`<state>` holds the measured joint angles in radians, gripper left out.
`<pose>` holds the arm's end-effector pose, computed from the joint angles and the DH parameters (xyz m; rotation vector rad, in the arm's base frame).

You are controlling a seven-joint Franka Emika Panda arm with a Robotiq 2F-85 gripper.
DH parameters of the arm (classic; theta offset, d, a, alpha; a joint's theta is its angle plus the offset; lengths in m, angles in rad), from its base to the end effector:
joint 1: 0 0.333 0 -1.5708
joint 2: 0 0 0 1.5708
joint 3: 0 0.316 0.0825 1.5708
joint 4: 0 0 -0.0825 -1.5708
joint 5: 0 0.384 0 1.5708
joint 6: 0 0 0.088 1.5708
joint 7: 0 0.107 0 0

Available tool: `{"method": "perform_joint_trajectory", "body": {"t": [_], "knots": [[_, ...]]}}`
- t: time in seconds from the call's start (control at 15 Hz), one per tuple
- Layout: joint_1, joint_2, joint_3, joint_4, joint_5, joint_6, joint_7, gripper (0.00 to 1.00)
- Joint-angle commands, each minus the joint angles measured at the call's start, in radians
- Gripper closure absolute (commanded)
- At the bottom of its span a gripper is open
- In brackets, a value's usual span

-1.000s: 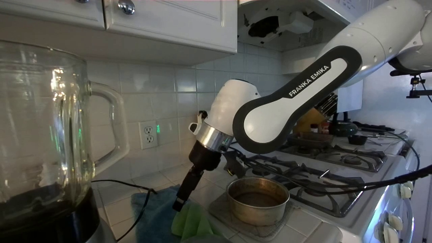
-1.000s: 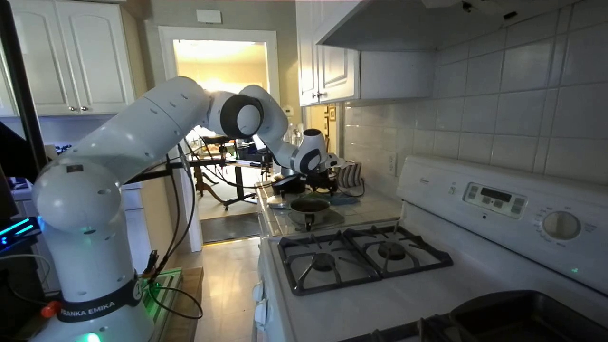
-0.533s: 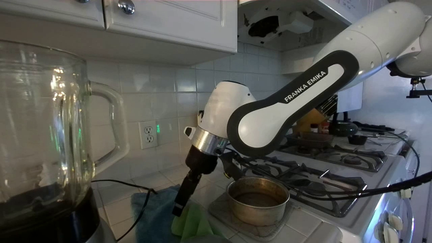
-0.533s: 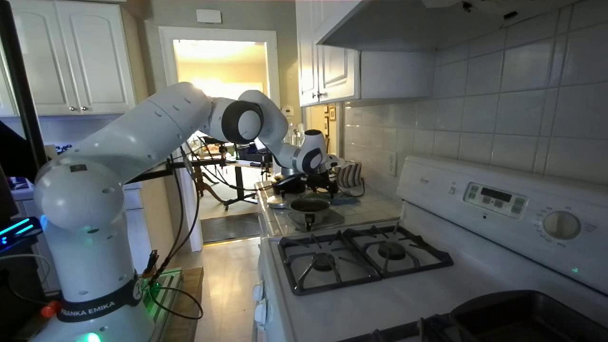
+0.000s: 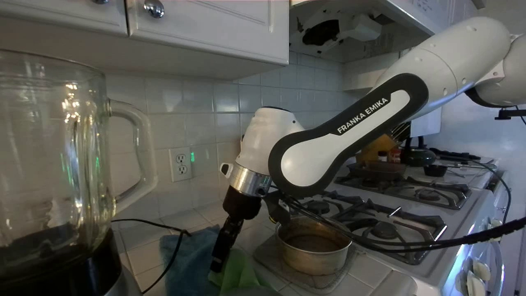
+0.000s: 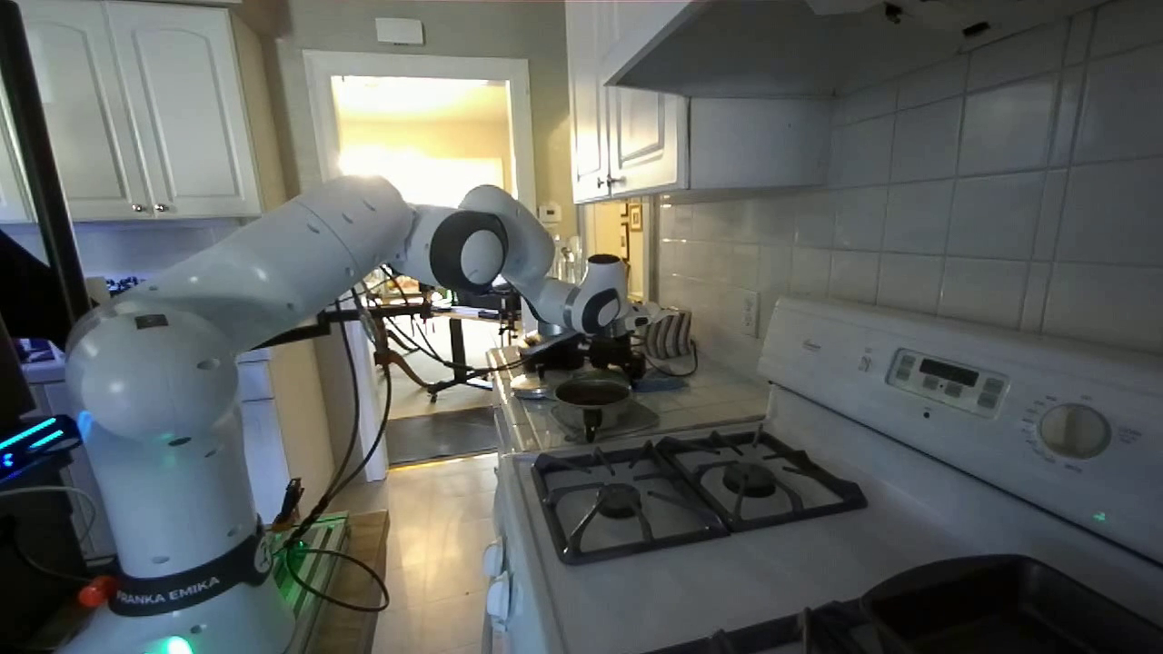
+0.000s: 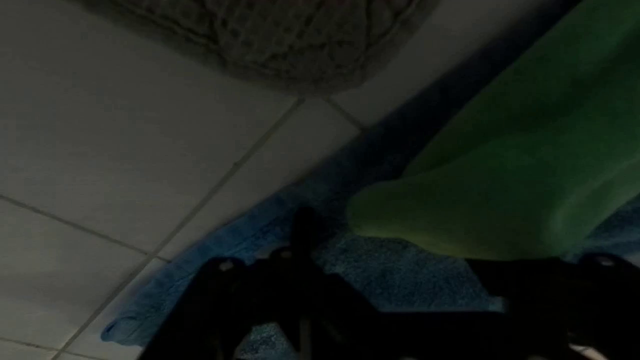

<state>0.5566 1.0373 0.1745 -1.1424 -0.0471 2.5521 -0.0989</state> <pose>0.6256 0.4958 0.2099 -2.6869 -1.0579 -0.4909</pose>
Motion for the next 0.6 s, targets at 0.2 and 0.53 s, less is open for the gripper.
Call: {"method": "perform_joint_trajectory", "body": {"t": [0.2, 0.53], "knots": [[0.012, 0.071, -0.001, 0.135, -0.025, -0.031, 0.027, 0.78], [0.016, 0.069, -0.014, 0.144, -0.004, 0.007, 0.020, 1.00]]}}
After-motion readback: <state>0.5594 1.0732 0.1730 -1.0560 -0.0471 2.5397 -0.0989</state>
